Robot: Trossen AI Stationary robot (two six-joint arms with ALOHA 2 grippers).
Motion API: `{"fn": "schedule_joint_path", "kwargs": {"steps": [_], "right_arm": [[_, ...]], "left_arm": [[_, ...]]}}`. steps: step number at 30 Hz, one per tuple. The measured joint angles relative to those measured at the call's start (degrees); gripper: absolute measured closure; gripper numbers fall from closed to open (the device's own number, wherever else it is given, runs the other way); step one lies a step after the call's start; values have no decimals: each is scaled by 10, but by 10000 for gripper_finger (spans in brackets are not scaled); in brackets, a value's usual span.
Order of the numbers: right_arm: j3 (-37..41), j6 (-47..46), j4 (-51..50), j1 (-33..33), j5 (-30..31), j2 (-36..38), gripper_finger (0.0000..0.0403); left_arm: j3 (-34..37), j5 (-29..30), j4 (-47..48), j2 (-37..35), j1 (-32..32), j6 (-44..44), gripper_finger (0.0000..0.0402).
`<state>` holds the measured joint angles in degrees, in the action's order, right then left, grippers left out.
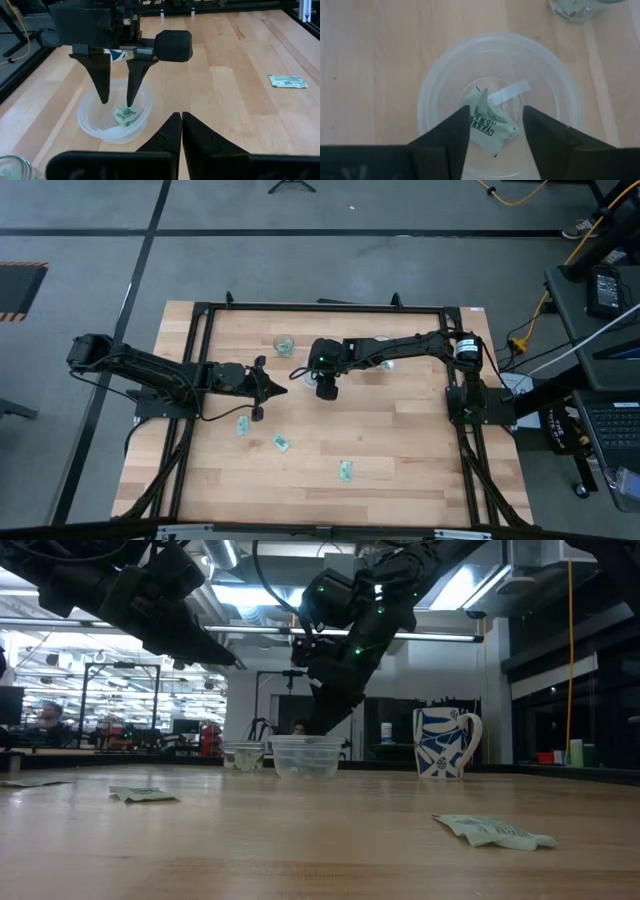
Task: Pick and place Stevia / Truvia into bins
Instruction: Put the stevia packet into the transparent container
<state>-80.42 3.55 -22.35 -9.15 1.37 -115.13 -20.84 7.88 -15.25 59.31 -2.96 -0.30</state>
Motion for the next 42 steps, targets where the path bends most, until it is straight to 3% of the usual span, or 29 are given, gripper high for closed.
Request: {"fn": "schedule_joint_path", "kwargs": {"steps": [9, 15, 23, 30, 35, 42], "right_arm": [[-66, -1, -109, 6, 1, 0, 200], [-94, 13, -165, 42, 35, 4, 228], [-93, -6, -186, 96, 49, 62, 279], [7, -75, -103, 172, 161, 114, 328], [91, -118, 6, 223, 170, 158, 359], [121, -182, 54, 281, 170, 167, 397]], "left_arm": [[0, 1, 0, 0, 0, 30, 389], [0, 2, 0, 0, 0, 32, 391], [0, 1, -4, 0, 0, 43, 389], [0, -2, -5, 0, 0, 41, 398], [0, -10, -4, 0, 0, 55, 400], [0, -112, 4, 0, 0, 107, 400]]}}
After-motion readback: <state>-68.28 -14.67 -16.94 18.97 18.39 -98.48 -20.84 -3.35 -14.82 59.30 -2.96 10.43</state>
